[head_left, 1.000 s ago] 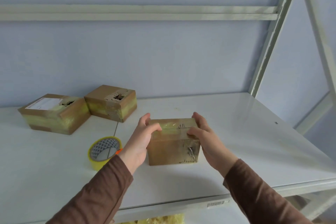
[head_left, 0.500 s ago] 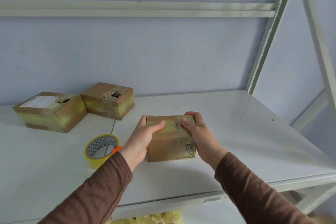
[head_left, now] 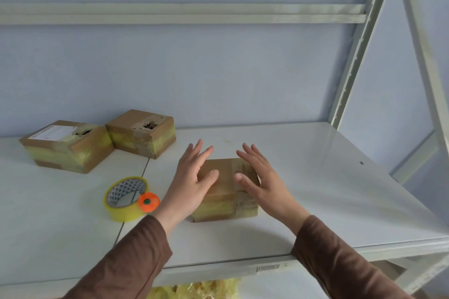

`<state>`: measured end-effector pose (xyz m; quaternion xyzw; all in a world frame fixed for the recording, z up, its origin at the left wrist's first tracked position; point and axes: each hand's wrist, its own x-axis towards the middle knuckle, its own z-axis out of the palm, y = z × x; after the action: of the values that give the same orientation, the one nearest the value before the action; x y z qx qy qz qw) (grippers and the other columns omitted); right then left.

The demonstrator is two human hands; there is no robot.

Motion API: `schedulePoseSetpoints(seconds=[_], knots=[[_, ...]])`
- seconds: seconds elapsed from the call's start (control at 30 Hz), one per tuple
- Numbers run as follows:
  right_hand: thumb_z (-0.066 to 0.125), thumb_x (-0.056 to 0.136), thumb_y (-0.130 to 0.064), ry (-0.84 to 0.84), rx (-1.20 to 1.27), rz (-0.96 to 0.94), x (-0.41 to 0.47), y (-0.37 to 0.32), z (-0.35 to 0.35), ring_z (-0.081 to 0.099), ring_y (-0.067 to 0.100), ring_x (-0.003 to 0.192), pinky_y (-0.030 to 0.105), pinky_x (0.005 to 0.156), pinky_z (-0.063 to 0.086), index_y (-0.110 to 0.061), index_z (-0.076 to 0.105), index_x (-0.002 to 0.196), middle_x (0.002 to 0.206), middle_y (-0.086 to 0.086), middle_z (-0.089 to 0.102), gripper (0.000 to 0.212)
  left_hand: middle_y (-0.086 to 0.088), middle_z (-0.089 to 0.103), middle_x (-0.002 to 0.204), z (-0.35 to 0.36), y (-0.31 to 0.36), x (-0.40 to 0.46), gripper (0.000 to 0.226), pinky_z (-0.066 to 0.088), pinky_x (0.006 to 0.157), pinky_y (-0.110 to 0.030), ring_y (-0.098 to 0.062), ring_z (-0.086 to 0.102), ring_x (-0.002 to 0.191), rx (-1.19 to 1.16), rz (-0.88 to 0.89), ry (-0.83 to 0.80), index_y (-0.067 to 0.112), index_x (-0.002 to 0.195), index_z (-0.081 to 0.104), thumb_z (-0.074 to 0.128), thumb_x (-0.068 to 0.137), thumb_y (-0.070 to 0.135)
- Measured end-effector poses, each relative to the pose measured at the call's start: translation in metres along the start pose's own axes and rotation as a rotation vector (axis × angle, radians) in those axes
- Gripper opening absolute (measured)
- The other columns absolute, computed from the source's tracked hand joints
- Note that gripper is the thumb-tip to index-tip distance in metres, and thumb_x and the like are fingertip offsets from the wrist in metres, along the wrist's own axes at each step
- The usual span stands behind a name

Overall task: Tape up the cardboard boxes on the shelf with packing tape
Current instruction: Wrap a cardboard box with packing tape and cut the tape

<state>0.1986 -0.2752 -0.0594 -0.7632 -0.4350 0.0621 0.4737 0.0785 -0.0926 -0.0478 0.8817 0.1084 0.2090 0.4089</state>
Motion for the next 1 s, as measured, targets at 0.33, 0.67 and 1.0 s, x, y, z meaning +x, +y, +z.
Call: schedulePoseSetpoints(seconds=[0.33,0.67,1.0], knots=[[0.031,0.097,-0.065,-0.136,-0.218,-0.014,0.008,0.0,0.004,-0.007,-0.001,0.155,0.031,0.129,0.009,-0.02,0.029,0.161,0.169,-0.013,0.017,0.078,0.017,0.012,0.169,0.01,-0.002,0.012,0.061,0.003,0.124,-0.031,-0.006,-0.008,0.156,0.235,-0.118,-0.105,0.032,0.162,0.025,0.047,0.106,0.045],[0.072,0.077,-0.068,0.129,0.044,0.059,-0.015,0.022,0.004,0.037,0.005,0.139,0.026,0.112,0.036,-0.031,0.036,0.155,0.152,-0.015,0.04,0.094,0.013,0.059,0.129,-0.025,-0.011,-0.006,0.046,0.042,0.09,-0.016,0.003,0.056,0.116,-0.204,-0.353,-0.036,0.031,0.14,0.053,0.068,0.097,0.034],[0.061,0.102,-0.023,0.244,0.429,0.396,0.026,0.018,0.031,0.069,0.019,0.087,0.03,0.07,0.06,-0.015,0.063,0.102,0.107,0.009,0.067,0.009,0.004,0.047,0.127,-0.013,-0.001,-0.025,0.048,0.042,0.103,-0.028,-0.007,0.053,0.119,-0.136,-0.369,-0.027,0.034,0.137,0.053,0.066,0.094,0.052]])
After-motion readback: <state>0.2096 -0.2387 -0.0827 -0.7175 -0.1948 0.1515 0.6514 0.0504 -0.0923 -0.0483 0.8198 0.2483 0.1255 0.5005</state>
